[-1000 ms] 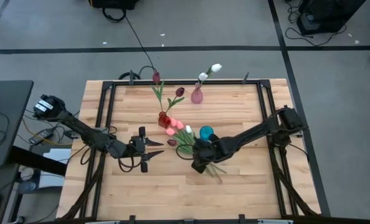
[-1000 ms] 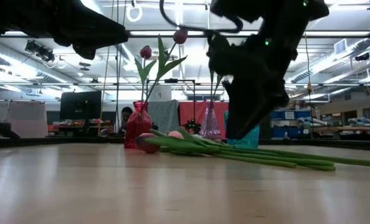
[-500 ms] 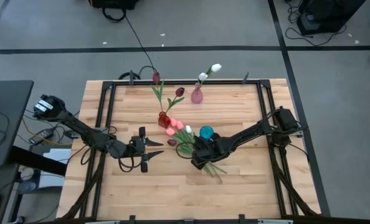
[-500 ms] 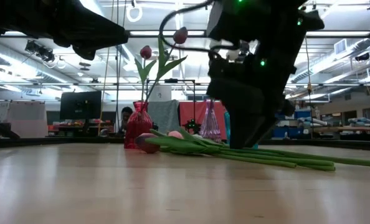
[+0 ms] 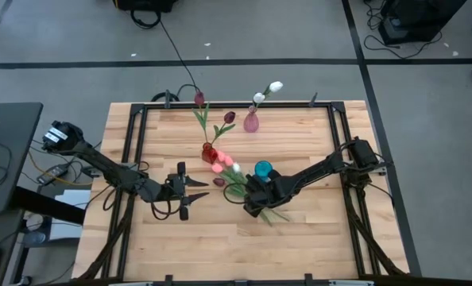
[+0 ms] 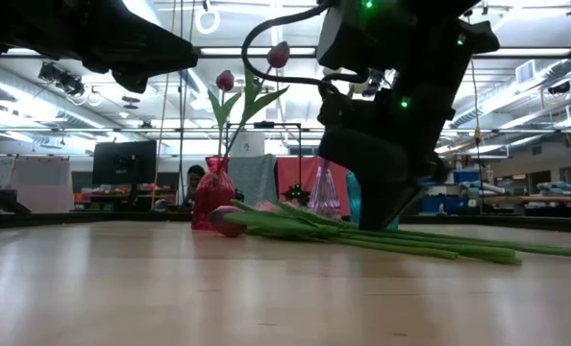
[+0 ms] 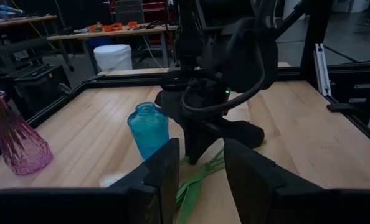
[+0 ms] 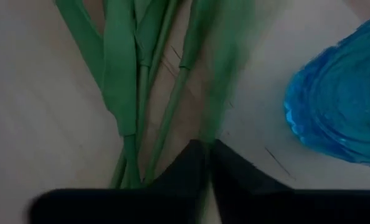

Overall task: Sort flowers into vase by color
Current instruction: Put the white tulip into the pink vase

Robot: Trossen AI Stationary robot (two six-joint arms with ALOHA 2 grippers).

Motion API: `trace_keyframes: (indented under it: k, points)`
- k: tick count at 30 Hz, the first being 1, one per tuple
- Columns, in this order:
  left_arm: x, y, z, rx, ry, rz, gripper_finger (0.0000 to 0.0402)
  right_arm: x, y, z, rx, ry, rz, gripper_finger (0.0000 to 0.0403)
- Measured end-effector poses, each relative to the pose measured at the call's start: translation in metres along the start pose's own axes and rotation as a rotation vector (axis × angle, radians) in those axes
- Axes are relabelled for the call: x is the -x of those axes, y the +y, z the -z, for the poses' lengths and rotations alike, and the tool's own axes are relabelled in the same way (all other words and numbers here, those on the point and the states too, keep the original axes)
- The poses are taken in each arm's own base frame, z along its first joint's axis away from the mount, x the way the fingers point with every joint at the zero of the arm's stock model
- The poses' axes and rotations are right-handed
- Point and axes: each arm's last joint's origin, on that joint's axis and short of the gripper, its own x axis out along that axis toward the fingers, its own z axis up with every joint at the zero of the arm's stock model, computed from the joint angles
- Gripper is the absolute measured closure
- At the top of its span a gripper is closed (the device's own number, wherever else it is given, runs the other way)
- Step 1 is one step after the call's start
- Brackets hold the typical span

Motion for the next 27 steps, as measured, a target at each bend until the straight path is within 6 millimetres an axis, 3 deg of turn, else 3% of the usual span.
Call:
trace_keyframes:
  k: [2,5,11,15,18,22,27]
  points:
    - [0.0,0.0,0.0,0.0,0.0,0.0,0.0271,0.003,-0.001,-0.001,0.015,-0.002,-0.006,0.0388]
    - [0.0,0.0,-0.001,0.002,-0.009,0.0,0.0271,0.02,-0.003,-0.004,0.013,-0.04,-0.023,0.038]
    - [0.0,0.0,-0.004,0.018,-0.036,0.001,0.0271,0.082,-0.012,-0.013,-0.009,-0.233,-0.081,0.0393]
    - [0.0,0.0,-0.005,0.039,-0.044,0.003,0.0271,0.13,-0.013,-0.008,-0.003,-0.47,-0.103,0.0389]
    - [-0.004,-0.003,-0.004,0.074,-0.071,0.012,0.0271,0.153,-0.006,-0.003,0.0,-0.648,-0.105,0.0386]
    - [-0.016,-0.01,-0.004,0.108,-0.139,0.022,0.0271,0.17,0.011,-0.003,0.033,-0.794,-0.183,0.0387]
    - [-0.044,-0.023,-0.012,0.073,-0.156,0.031,0.0271,0.171,0.035,-0.011,0.11,-0.917,-0.276,0.0386]
